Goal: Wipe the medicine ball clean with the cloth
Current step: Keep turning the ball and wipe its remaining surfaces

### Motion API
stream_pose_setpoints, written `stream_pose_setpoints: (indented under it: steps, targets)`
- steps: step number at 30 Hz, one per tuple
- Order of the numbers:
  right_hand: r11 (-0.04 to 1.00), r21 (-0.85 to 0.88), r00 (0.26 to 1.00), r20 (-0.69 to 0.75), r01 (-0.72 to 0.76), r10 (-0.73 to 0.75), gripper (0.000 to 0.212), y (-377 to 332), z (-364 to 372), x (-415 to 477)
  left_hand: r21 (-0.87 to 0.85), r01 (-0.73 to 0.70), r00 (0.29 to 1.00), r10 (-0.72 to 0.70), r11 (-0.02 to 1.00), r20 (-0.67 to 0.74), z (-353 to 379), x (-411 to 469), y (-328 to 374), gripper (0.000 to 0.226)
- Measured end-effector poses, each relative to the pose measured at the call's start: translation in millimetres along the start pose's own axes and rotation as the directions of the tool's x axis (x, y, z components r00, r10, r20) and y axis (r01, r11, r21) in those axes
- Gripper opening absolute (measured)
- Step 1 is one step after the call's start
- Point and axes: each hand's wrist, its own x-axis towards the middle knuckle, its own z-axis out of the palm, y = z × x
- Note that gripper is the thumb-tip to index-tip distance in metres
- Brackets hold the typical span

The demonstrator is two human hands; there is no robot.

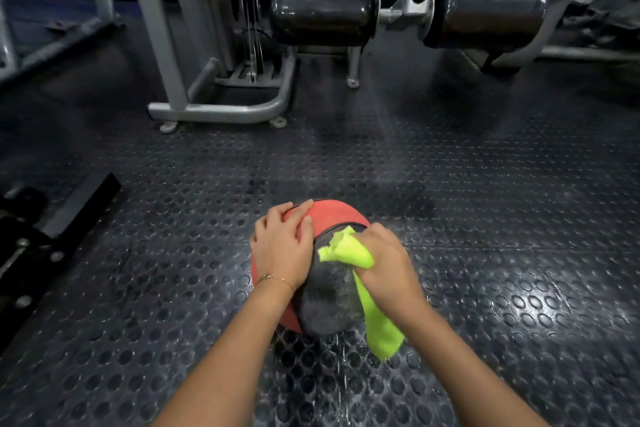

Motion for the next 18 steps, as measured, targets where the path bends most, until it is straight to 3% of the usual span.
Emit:
stream_pose_setpoints:
  steps: [3,6,8,10,12,16,18]
  targets:
    - [0.995,-0.047,0.996,-0.015,-0.088,0.087,0.004,6,-3,34,-0.004,0.016,0.999,-0.016,1.0,0.03,1,8,3,0.035]
    - [0.98,-0.102,0.983,-0.081,-0.173,0.165,0.01,10,2,54,-0.002,0.064,0.998,-0.064,0.998,0.028,5,13,6,0.036]
    - [0.992,-0.109,0.996,-0.059,-0.066,0.059,0.007,7,9,35,-0.024,0.086,0.996,-0.085,0.996,0.041,6,20,5,0.036]
    - [0.994,-0.093,0.998,-0.02,0.053,-0.056,0.023,4,11,9,-0.056,0.078,0.994,-0.074,0.995,0.075,4,28,1,0.037]
    - [0.99,-0.115,0.996,-0.002,0.085,-0.085,0.027,6,6,14,-0.047,0.028,0.995,-0.023,0.999,0.099,6,35,-4,0.038]
    - [0.976,-0.209,0.998,-0.02,-0.058,0.055,0.011,10,5,69,0.003,-0.012,0.993,0.012,1.0,0.12,14,41,-2,0.04]
    - [0.972,-0.215,0.994,-0.071,-0.099,0.085,0.017,8,10,71,-0.021,0.042,0.992,-0.039,0.999,0.117,15,47,1,0.04]
